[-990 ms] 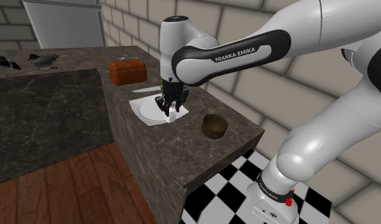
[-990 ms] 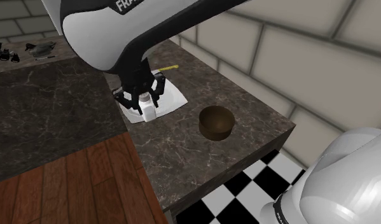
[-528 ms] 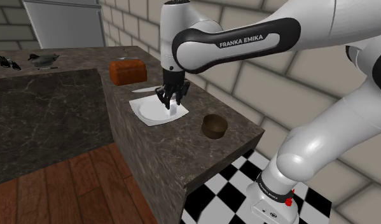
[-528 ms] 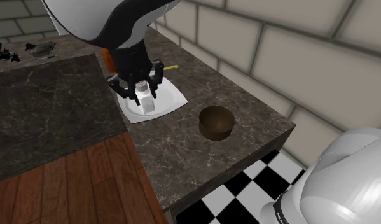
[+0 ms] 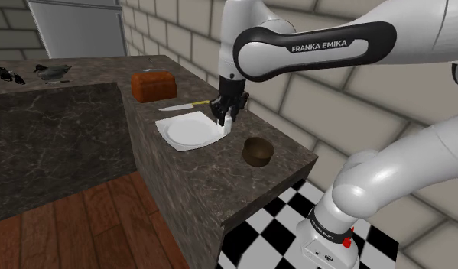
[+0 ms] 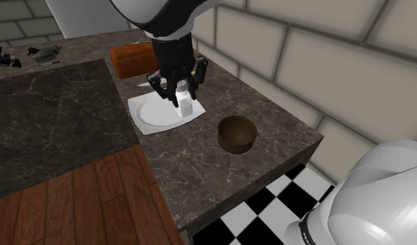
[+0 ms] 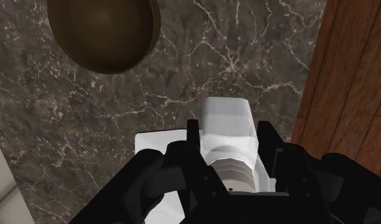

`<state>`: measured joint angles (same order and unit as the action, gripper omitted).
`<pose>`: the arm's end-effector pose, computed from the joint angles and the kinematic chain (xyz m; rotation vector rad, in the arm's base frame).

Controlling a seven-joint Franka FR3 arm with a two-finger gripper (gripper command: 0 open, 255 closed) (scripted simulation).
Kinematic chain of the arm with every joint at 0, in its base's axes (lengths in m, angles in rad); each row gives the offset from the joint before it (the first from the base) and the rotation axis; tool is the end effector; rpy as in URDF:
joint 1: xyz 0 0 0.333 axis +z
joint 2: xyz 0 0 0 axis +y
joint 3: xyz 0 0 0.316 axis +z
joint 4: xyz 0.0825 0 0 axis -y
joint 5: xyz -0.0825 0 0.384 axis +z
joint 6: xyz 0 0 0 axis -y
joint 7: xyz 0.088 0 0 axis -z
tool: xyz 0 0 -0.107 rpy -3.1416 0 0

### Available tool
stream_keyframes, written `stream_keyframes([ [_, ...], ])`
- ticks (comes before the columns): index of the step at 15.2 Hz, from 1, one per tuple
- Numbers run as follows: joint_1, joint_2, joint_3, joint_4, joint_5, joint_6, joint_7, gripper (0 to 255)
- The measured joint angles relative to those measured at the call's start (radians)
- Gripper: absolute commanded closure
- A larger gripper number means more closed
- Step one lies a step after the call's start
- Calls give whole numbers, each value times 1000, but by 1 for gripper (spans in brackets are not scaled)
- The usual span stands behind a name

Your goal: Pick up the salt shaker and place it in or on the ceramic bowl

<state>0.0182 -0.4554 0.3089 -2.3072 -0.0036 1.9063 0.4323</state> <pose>0.3985 0.1474 0.5142 3.0167 -0.1986 0.1245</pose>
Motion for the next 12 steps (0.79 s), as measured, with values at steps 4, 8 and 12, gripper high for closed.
stream_keyframes([
  [4,-6,-132,-71,-107,1,-19,-86,255],
  [8,-24,-252,-154,-183,-25,-58,-178,255],
  [12,-45,-349,-220,-254,-58,-78,-250,255],
])
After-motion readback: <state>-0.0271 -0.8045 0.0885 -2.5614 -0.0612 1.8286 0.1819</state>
